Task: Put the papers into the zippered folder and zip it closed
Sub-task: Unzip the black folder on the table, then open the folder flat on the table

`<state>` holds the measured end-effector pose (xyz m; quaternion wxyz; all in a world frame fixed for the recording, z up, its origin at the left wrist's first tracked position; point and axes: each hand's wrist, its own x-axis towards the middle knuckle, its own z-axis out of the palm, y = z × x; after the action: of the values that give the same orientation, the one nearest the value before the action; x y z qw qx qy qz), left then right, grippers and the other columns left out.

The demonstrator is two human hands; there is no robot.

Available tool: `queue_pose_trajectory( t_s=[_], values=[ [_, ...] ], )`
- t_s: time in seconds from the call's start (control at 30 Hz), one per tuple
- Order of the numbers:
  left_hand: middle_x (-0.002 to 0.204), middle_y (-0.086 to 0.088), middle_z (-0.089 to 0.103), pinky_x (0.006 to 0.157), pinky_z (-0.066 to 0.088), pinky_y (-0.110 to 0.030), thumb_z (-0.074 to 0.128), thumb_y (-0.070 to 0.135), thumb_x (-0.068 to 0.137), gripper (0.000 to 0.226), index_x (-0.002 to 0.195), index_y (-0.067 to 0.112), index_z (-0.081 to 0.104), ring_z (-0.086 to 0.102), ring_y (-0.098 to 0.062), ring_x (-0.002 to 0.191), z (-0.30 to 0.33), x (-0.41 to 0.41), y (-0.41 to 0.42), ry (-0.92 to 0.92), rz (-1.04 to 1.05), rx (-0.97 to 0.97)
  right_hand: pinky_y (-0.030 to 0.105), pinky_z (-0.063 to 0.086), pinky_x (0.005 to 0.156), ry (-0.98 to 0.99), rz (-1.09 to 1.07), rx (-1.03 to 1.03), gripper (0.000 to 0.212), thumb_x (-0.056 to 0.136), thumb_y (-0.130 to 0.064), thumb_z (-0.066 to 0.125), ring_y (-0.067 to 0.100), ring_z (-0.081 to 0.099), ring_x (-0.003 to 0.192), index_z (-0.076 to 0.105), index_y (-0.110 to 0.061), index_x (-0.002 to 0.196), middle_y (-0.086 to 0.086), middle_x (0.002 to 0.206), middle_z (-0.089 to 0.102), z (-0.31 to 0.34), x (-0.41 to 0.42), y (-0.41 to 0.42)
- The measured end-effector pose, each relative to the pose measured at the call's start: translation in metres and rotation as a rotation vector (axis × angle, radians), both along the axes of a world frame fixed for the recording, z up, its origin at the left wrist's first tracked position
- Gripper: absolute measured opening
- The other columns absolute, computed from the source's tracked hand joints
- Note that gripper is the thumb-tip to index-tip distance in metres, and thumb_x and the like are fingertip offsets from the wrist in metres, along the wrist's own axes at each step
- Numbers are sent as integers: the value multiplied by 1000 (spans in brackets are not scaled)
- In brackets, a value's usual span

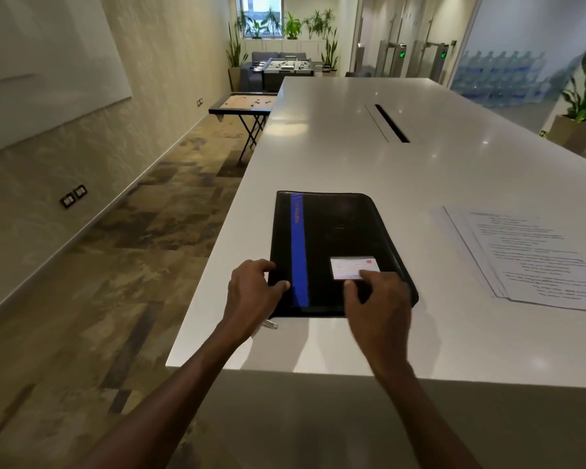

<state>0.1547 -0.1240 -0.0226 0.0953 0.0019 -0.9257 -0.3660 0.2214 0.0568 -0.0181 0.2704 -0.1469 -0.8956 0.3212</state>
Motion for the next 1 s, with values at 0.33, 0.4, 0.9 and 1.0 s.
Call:
queue_pose_trajectory(
  t_s=[0.33, 0.4, 0.9, 1.0],
  values=[
    [106, -6, 65, 56, 33, -8, 78, 35, 77, 47, 113, 11, 60, 54, -9, 82, -4, 0, 31, -11, -108, -30, 38, 49, 91, -358, -60, -34, 53, 90, -33, 67, 32, 58, 111, 51, -1, 129, 18, 120, 62, -2, 0, 56],
    [108, -5, 63, 55, 33, -8, 79, 35, 76, 51, 116, 13, 58, 54, -10, 82, -6, 0, 35, -35, -114, -42, 40, 53, 94, -338, -54, -79, 50, 91, -30, 67, 32, 61, 111, 53, -1, 129, 17, 120, 64, -3, 2, 56],
    [129, -2, 54, 63, 39, -11, 73, 72, 57, 98, 138, 24, 42, 51, -10, 94, 13, -3, 25, -272, -246, -73, 42, 55, 96, 2, -22, -315, 44, 92, -14, 67, 28, 68, 108, 56, -7, 134, 12, 125, 67, 52, 3, 49],
    [145, 1, 44, 80, 41, -15, 78, 71, 49, 118, 148, 31, 28, 50, -15, 115, 26, 5, 22, -276, -347, 56, 42, 60, 88, 149, 90, -357, 47, 91, -17, 67, 21, 69, 106, 54, -12, 136, 6, 125, 67, 83, 2, 28]
  ],
)
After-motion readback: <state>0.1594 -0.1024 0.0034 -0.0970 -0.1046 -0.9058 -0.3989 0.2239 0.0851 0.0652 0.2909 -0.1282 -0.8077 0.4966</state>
